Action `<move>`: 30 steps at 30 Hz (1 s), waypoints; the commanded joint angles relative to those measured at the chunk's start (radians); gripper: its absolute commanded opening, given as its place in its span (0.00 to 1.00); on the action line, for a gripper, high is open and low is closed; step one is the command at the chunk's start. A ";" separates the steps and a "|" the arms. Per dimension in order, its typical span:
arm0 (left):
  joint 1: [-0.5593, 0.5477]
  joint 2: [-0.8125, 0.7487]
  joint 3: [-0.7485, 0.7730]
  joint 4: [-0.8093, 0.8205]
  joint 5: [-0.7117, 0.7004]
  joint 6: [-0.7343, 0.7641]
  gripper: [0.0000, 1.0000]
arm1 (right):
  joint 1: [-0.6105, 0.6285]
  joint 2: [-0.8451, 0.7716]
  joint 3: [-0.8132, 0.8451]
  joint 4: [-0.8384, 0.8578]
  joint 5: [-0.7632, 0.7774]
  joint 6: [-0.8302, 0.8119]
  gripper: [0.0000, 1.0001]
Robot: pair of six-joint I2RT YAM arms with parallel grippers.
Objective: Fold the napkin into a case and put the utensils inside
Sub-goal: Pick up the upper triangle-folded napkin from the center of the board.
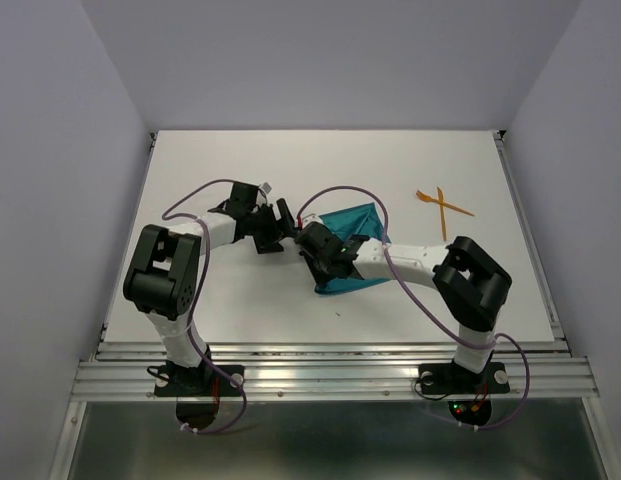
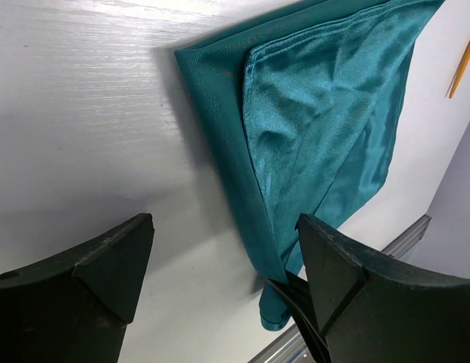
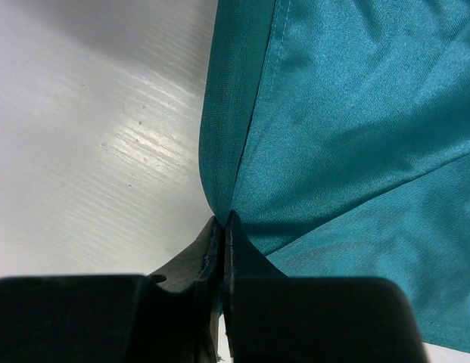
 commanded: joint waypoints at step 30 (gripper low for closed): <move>-0.027 0.176 0.084 0.138 0.003 -0.056 0.57 | 0.008 -0.092 -0.014 0.074 -0.009 -0.024 0.01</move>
